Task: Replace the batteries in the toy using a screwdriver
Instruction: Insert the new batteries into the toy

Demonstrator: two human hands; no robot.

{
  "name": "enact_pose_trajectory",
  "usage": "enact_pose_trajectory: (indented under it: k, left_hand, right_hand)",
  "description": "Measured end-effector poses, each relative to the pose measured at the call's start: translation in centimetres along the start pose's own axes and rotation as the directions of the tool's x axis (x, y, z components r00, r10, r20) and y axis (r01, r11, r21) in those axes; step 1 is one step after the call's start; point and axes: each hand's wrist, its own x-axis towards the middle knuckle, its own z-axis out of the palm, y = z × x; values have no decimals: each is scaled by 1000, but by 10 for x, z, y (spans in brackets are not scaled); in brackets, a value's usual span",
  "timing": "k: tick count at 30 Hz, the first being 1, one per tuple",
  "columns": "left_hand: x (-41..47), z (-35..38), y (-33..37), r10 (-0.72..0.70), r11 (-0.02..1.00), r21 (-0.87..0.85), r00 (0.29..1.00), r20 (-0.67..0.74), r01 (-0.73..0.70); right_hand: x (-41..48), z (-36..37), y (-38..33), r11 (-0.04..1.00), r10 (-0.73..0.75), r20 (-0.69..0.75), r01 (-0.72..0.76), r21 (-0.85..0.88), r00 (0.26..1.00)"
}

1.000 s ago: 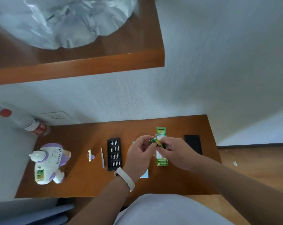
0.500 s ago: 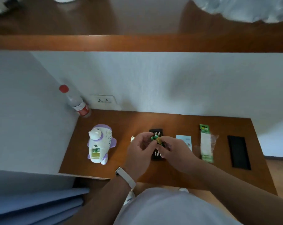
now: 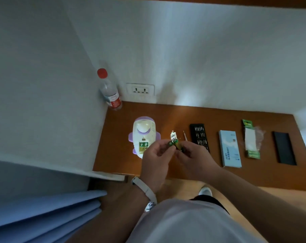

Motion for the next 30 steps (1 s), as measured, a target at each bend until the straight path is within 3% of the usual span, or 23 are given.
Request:
enact_pose_trajectory:
  k: [5, 16, 20, 24, 30]
  left_hand:
    - [-7, -22, -13, -28, 999, 17, 999, 28, 28]
    - [-12, -53, -14, 8, 997, 80, 999, -48, -4]
    - [-8, -66, -9, 31, 995, 99, 995, -96, -21]
    - [-6, -74, -6, 61, 990, 134, 990, -126, -44]
    - [-5, -79, -5, -5, 1000, 5, 989, -146, 6]
  right_hand:
    - [-12, 23, -10, 1000, -15, 7, 15, 15, 1000]
    - [-1, 45, -22, 986, 33, 79, -45, 158, 996]
    - [10, 52, -26, 996, 41, 85, -48, 78, 996]
    - [20, 57, -30, 999, -45, 23, 46, -27, 999]
    - [21, 58, -32, 999, 13, 81, -17, 46, 997]
